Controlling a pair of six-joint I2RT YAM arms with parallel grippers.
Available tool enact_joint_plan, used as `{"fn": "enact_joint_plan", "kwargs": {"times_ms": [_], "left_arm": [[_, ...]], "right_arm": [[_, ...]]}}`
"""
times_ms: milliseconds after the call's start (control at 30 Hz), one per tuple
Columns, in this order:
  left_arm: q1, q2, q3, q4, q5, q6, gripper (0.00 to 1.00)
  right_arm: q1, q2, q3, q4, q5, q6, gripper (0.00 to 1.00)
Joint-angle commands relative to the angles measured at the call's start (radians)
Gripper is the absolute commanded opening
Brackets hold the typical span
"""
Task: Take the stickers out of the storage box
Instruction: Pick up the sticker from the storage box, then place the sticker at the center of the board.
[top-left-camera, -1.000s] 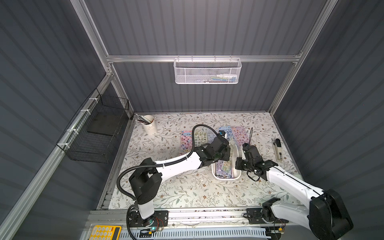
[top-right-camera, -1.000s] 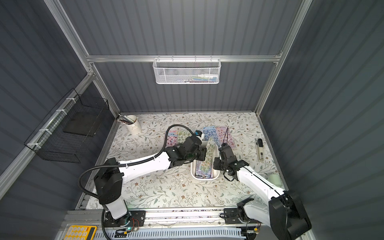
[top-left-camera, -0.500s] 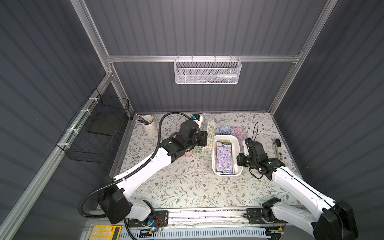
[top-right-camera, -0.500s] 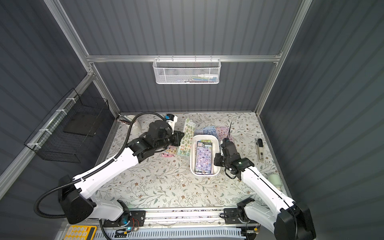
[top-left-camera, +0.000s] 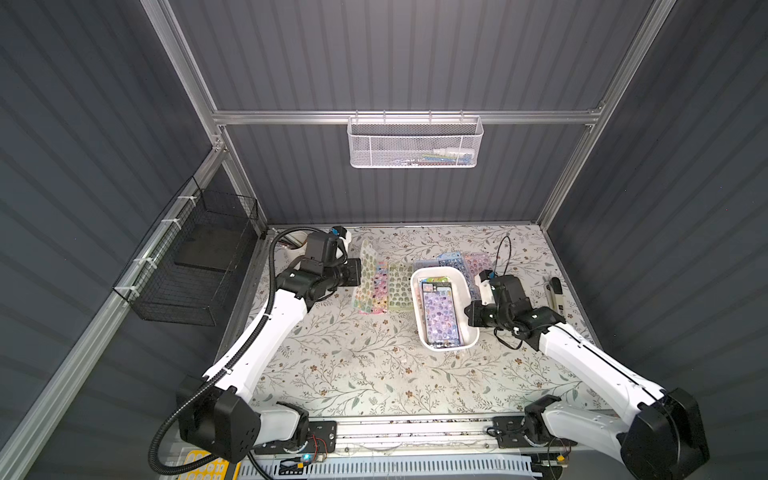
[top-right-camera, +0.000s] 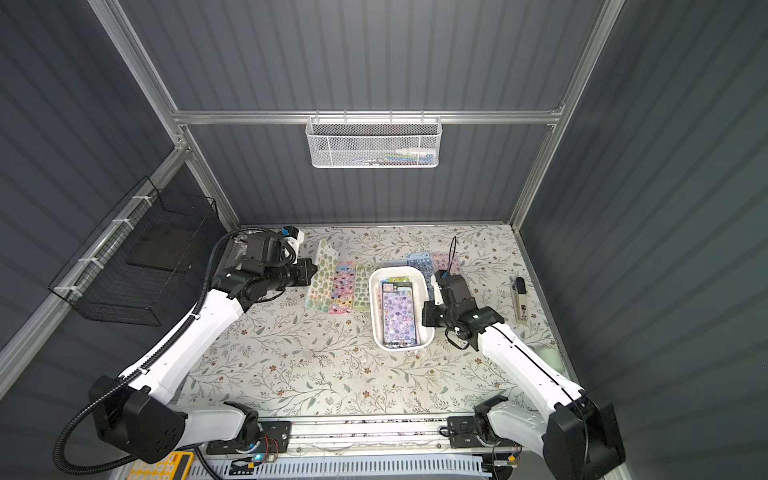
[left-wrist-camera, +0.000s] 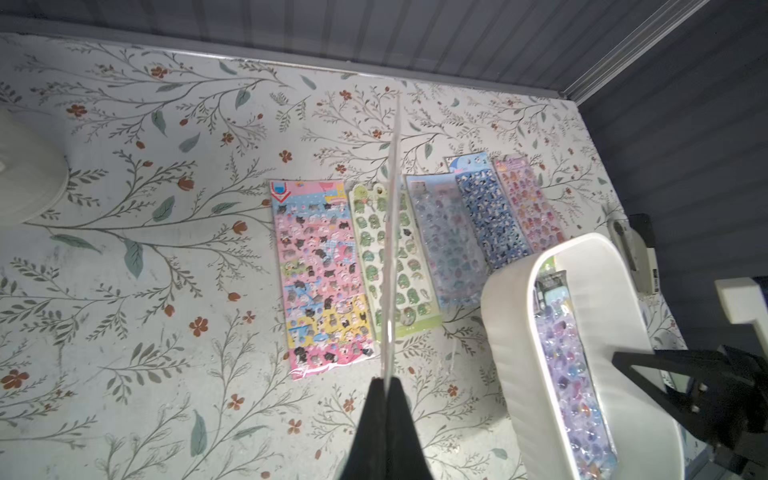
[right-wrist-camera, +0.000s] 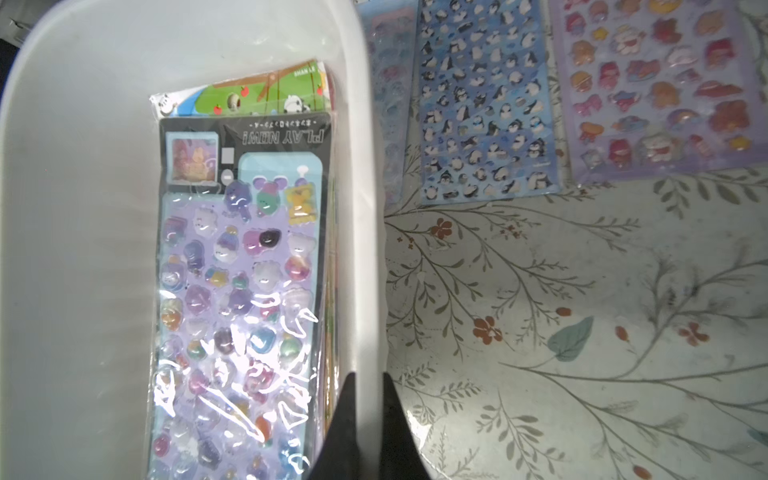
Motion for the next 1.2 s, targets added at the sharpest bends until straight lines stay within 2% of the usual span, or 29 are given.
{"fn": "enact_joint_plan", "kwargs": {"times_ms": [0, 333, 500, 733, 1167], "left_arm": [[0.092, 0.037, -0.009, -0.024, 0.122, 0.077, 0.01], [0.263, 0.232, -0.012, 0.089, 0.304, 0.145, 0.01], [0.281, 0.370, 0.048, 0.075, 0.321, 0.195, 0.01], [0.298, 0.491, 0.103, 0.071, 0.325, 0.243, 0.01], [0.363, 0.602, 0.165, 0.115, 0.369, 0.218, 0.02]], "right_arm": [[0.010, 0.013, 0.026, 0.091, -0.070, 0.000, 0.07], [0.019, -0.014, -0.016, 0.165, -0.134, 0.012, 0.07], [0.018, -0.061, -0.031, 0.168, -0.151, 0.011, 0.08], [0.018, -0.090, -0.049, 0.179, -0.158, 0.009, 0.09], [0.019, -0.074, -0.060, 0.198, -0.171, 0.010, 0.10]]}}
